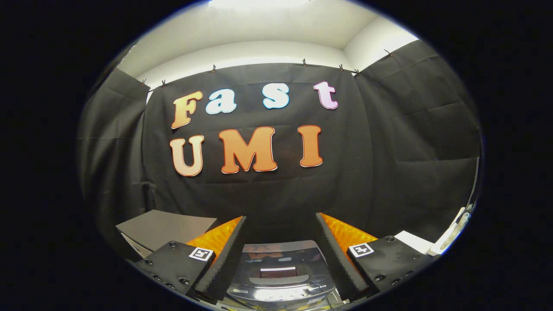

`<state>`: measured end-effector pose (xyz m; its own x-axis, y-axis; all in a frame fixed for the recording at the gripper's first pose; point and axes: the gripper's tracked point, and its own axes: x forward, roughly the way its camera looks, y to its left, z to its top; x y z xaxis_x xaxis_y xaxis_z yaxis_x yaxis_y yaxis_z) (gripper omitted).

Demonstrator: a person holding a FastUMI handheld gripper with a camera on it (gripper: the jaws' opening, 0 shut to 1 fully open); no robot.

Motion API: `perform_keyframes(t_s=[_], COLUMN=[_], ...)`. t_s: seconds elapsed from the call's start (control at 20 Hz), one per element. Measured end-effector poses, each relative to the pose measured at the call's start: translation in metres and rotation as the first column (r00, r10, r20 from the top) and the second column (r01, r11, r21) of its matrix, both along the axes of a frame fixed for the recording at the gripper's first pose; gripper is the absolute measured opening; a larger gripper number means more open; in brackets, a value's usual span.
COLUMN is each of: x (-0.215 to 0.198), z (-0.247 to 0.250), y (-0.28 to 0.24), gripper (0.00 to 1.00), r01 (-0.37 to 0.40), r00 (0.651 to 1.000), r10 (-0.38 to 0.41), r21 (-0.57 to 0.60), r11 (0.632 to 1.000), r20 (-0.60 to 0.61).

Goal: Put the clothes into the washing machine and then close the washing machine lid.

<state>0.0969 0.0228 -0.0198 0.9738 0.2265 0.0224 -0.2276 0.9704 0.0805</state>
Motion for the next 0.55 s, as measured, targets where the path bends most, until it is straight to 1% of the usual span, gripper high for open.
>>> perform_keyframes(t_s=[0.55], x=[0.0079], z=[-0.0028], y=[-0.0102], gripper=[0.99], r01=[0.023], r00=[1.0], r10=[-0.022], r21=[0.009], r11=[1.0], r20=[-0.005])
